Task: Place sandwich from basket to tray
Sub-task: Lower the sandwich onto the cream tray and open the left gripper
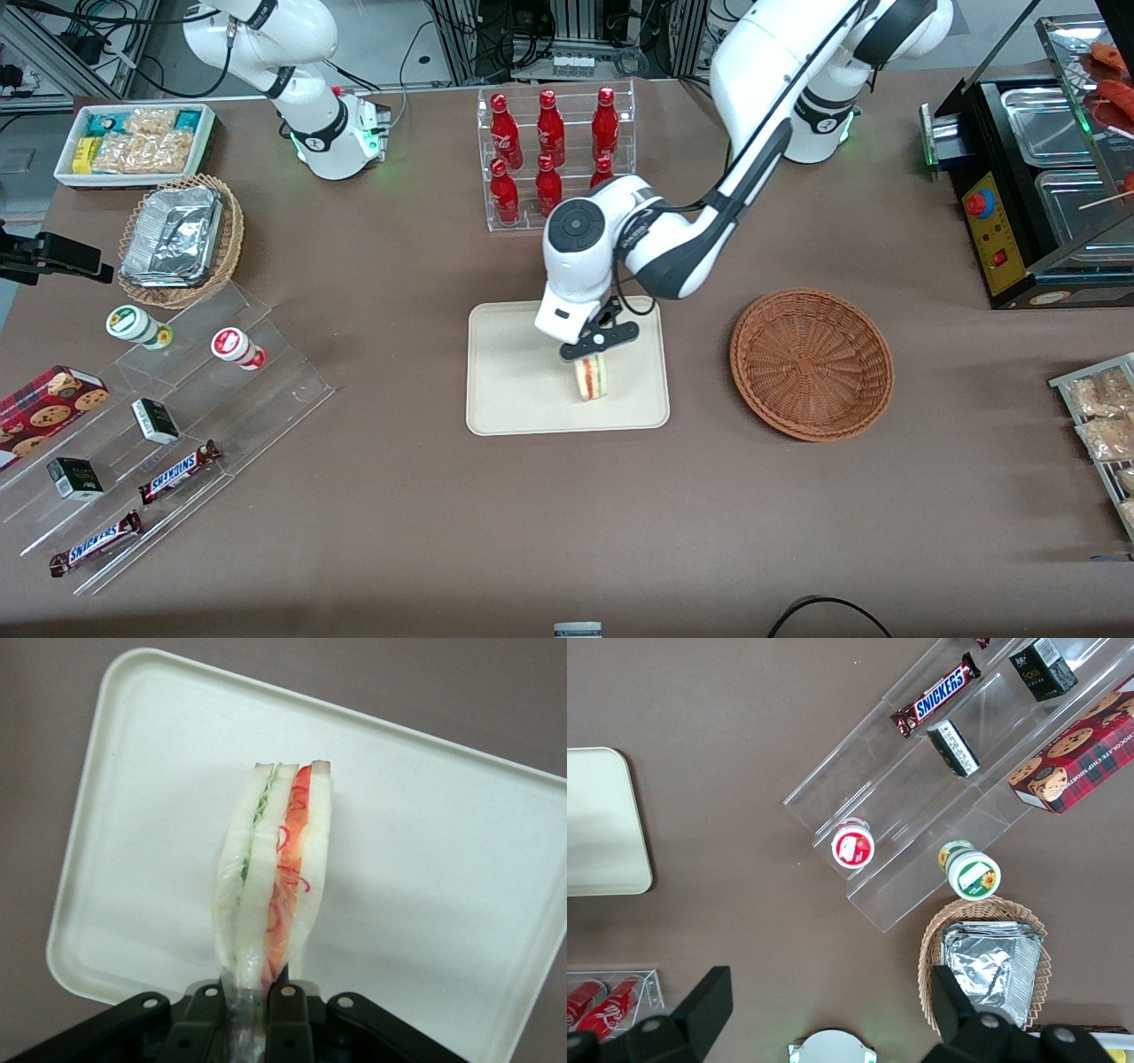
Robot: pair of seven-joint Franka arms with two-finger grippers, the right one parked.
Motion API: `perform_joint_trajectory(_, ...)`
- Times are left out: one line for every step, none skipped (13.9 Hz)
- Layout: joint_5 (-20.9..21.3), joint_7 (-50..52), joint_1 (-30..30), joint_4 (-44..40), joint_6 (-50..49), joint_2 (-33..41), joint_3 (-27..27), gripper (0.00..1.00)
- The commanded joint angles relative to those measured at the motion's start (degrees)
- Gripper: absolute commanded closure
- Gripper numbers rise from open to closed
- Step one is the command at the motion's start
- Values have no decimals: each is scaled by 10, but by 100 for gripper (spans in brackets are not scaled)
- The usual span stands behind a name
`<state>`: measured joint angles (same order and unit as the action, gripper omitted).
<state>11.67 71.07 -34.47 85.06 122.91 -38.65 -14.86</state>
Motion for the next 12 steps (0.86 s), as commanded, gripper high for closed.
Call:
perform_joint_trajectory(8,22,-19,-48,-19,-32,4,100)
perform_joint_trajectory(9,23,-23,-53,-19,-38,4,100)
perform_joint_trajectory(8,24,-23,-53,-20,-42,4,100)
perform_joint_trajectory(8,26,-23,-58,-20,-49,4,100)
perform_joint_trajectory(9,34,-24,-68,-22,-57,4,100)
perform_joint_trajectory(10,36,-26,-78,-29,-65,4,100)
perform_joint_trajectory(10,36,-31,-88,-34,-71,4,100)
perform_joint_trajectory(11,37,-31,-94,-36,-78,5,100)
perform_joint_trajectory(12,37,-32,-95,-36,-81,6,100)
perform_joint_trajectory(13,40,-32,-98,-36,-83,6,100)
perform_joint_trajectory(13,41,-32,-98,-36,-84,6,99)
perform_joint_trajectory(14,40,-32,-98,-36,-83,6,16)
